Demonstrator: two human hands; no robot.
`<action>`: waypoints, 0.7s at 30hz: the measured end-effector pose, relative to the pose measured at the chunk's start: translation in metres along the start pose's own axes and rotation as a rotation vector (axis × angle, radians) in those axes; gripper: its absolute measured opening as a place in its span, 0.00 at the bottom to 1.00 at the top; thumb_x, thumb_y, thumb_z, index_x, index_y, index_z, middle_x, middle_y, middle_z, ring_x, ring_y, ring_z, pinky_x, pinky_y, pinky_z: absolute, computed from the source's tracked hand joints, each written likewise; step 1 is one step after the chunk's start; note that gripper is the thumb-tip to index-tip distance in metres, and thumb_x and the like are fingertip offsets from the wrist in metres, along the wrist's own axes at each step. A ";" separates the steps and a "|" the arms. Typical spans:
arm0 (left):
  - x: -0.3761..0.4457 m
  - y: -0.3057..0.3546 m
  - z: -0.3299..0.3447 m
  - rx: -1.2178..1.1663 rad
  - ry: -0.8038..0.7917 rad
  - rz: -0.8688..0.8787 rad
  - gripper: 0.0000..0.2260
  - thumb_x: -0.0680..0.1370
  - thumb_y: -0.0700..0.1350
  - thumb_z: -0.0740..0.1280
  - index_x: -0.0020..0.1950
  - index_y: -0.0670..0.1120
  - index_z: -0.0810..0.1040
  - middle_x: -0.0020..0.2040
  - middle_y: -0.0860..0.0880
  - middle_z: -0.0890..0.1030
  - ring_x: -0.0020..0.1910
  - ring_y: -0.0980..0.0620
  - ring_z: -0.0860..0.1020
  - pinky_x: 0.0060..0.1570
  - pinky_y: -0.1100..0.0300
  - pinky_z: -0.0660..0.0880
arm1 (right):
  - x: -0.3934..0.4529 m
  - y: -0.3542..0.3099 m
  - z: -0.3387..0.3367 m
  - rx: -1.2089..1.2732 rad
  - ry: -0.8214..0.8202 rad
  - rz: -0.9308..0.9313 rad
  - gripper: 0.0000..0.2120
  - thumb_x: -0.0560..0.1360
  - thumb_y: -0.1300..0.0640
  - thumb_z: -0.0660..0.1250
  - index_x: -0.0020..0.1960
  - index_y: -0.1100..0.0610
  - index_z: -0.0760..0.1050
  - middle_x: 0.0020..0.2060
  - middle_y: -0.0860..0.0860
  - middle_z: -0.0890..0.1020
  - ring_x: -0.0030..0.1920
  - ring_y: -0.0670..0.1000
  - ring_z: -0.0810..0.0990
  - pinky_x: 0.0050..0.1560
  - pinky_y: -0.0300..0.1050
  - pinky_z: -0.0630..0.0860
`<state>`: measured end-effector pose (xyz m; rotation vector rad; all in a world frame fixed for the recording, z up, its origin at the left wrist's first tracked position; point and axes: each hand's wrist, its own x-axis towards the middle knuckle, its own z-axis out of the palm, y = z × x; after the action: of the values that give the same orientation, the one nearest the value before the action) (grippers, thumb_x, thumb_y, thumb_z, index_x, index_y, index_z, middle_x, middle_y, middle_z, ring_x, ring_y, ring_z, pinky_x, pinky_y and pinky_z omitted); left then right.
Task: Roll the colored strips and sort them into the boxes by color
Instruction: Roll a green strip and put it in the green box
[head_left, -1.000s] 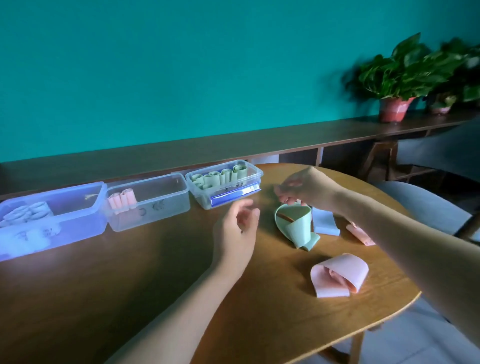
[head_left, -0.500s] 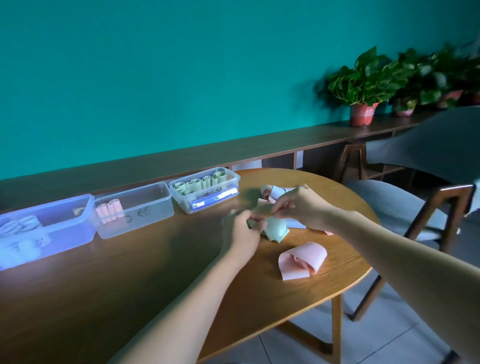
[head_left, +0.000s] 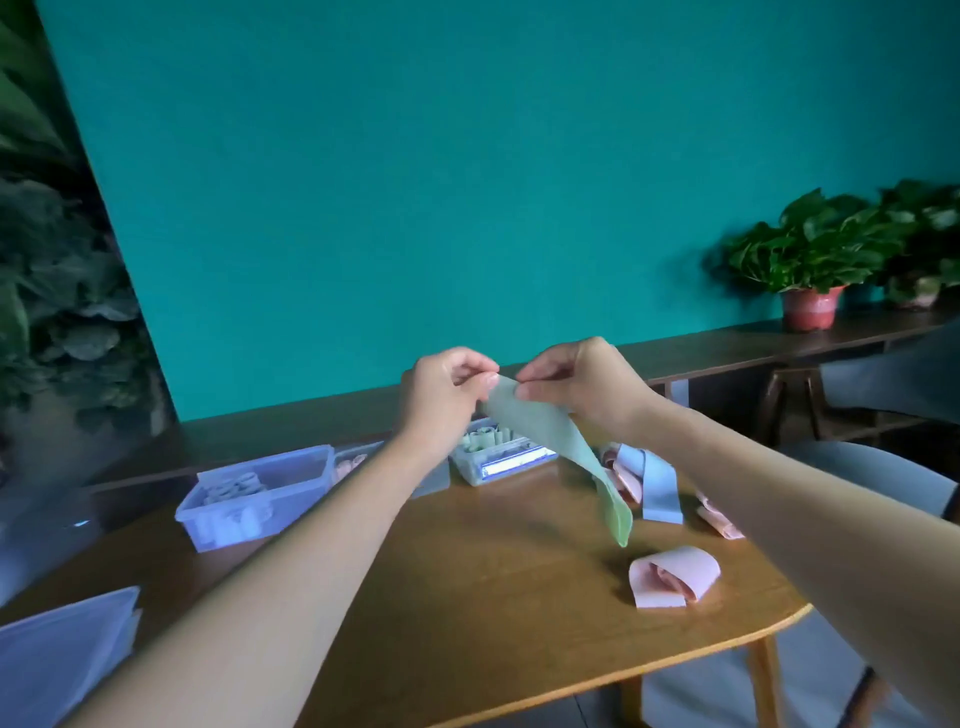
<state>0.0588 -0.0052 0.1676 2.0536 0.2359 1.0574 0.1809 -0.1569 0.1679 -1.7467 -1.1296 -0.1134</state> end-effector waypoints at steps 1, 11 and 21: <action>0.000 0.009 -0.012 0.020 0.029 0.016 0.10 0.75 0.36 0.73 0.40 0.51 0.82 0.37 0.53 0.84 0.33 0.57 0.80 0.42 0.64 0.77 | 0.001 -0.013 0.003 0.030 0.013 -0.015 0.05 0.71 0.54 0.80 0.45 0.52 0.87 0.39 0.45 0.87 0.38 0.39 0.81 0.38 0.33 0.74; -0.022 0.068 -0.097 0.000 0.180 0.028 0.07 0.72 0.41 0.76 0.38 0.53 0.84 0.39 0.55 0.86 0.42 0.56 0.84 0.53 0.58 0.79 | -0.016 -0.104 0.044 0.168 -0.019 -0.159 0.06 0.71 0.56 0.79 0.46 0.56 0.85 0.37 0.44 0.85 0.35 0.35 0.78 0.42 0.23 0.69; -0.064 0.099 -0.151 0.005 0.188 0.015 0.09 0.73 0.33 0.74 0.46 0.48 0.84 0.44 0.45 0.85 0.45 0.50 0.84 0.53 0.55 0.82 | -0.029 -0.146 0.045 0.111 0.083 -0.214 0.13 0.74 0.44 0.75 0.54 0.49 0.81 0.45 0.44 0.82 0.37 0.45 0.75 0.39 0.31 0.70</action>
<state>-0.1133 -0.0159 0.2513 1.9632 0.3193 1.2614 0.0409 -0.1323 0.2304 -1.5069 -1.2358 -0.2466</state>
